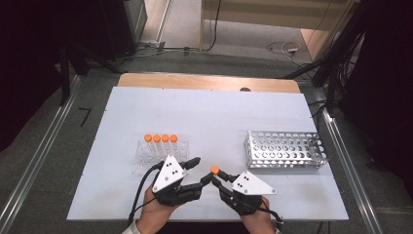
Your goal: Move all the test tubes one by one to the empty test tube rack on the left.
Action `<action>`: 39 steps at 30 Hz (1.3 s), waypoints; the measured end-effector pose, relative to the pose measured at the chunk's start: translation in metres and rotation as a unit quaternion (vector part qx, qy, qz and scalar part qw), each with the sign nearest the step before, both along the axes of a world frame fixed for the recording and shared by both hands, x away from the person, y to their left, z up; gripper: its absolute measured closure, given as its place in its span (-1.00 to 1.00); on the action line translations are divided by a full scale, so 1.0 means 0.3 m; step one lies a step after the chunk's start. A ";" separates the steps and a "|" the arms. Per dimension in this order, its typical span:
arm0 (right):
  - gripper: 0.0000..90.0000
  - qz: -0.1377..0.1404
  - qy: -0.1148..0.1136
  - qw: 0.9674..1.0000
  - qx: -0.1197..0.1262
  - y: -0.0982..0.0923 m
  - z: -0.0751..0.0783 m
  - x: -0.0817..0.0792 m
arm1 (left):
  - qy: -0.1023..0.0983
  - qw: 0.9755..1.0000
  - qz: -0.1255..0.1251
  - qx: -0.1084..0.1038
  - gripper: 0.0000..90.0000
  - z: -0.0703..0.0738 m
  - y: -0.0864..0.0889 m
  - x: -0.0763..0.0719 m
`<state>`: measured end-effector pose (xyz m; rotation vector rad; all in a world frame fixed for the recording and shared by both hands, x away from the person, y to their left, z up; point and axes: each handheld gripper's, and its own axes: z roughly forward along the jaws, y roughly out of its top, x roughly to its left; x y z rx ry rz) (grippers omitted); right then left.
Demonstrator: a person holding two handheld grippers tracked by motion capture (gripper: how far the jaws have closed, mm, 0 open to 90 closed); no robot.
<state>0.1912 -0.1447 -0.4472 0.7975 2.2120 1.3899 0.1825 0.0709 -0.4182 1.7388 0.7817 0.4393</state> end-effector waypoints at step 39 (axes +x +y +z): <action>-0.09 0.020 0.028 0.999 0.013 0.002 0.011 0.004 | 0.006 1.000 0.004 -0.026 0.55 0.050 0.077 0.003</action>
